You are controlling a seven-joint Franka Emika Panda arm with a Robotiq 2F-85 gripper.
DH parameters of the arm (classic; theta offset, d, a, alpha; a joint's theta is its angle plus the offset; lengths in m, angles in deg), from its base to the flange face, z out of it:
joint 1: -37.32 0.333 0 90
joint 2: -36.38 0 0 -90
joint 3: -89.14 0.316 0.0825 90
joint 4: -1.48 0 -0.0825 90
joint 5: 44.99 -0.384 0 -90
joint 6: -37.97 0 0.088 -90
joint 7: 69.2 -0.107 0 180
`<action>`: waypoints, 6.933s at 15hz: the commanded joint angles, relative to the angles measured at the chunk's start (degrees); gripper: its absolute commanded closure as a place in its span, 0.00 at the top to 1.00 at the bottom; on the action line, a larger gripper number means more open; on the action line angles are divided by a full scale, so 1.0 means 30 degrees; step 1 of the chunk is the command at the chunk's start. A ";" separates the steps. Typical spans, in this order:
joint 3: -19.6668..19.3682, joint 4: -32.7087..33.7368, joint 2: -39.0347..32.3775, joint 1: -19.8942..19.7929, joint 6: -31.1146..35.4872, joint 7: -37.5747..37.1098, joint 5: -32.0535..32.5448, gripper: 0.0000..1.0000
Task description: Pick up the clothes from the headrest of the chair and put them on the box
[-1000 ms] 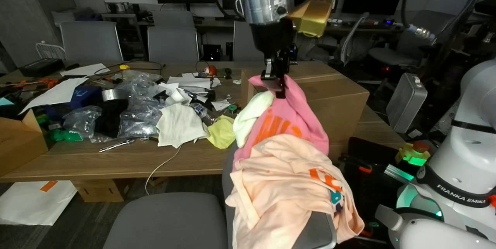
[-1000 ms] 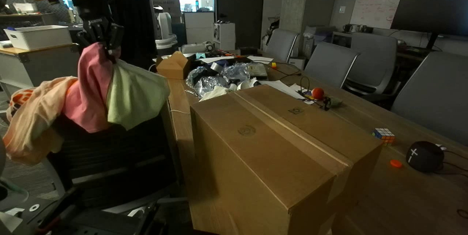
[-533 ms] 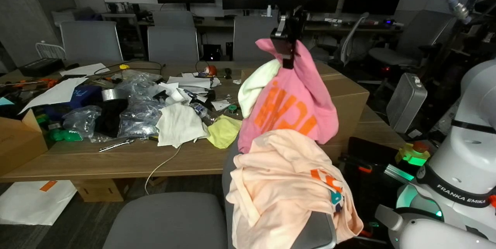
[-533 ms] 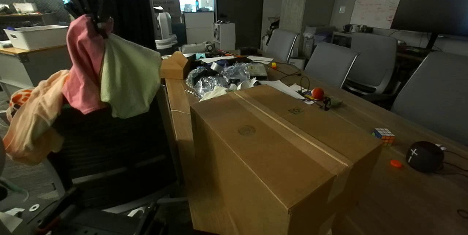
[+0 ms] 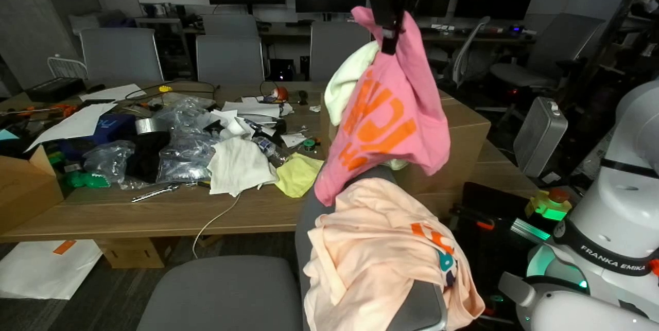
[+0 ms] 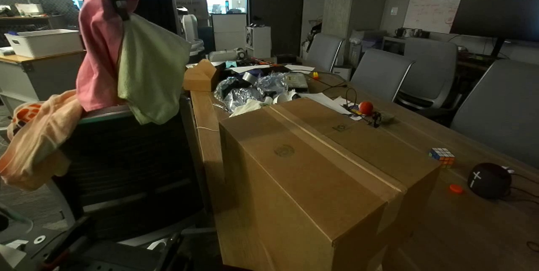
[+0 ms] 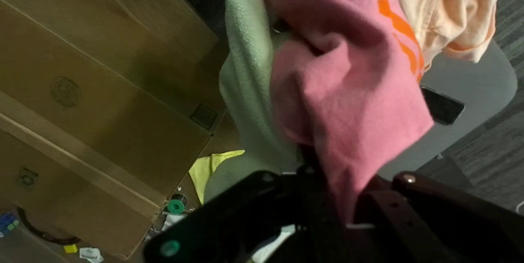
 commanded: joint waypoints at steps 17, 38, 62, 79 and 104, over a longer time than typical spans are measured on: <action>-0.3717 -0.1732 0.4122 -0.7660 0.2115 -0.5945 -0.3222 0.02; -0.3685 0.8203 -0.3248 -0.6860 -0.0210 -1.7956 -0.1553 0.02; -0.6789 0.5270 -0.1823 -0.8318 -0.0312 -2.3185 -0.0282 0.49; -0.1145 -0.1051 -0.0404 -0.2210 -0.0513 -1.8924 -0.3691 1.00; 0.2882 0.2551 -0.9579 0.3094 -0.4790 -0.4563 -0.2111 1.00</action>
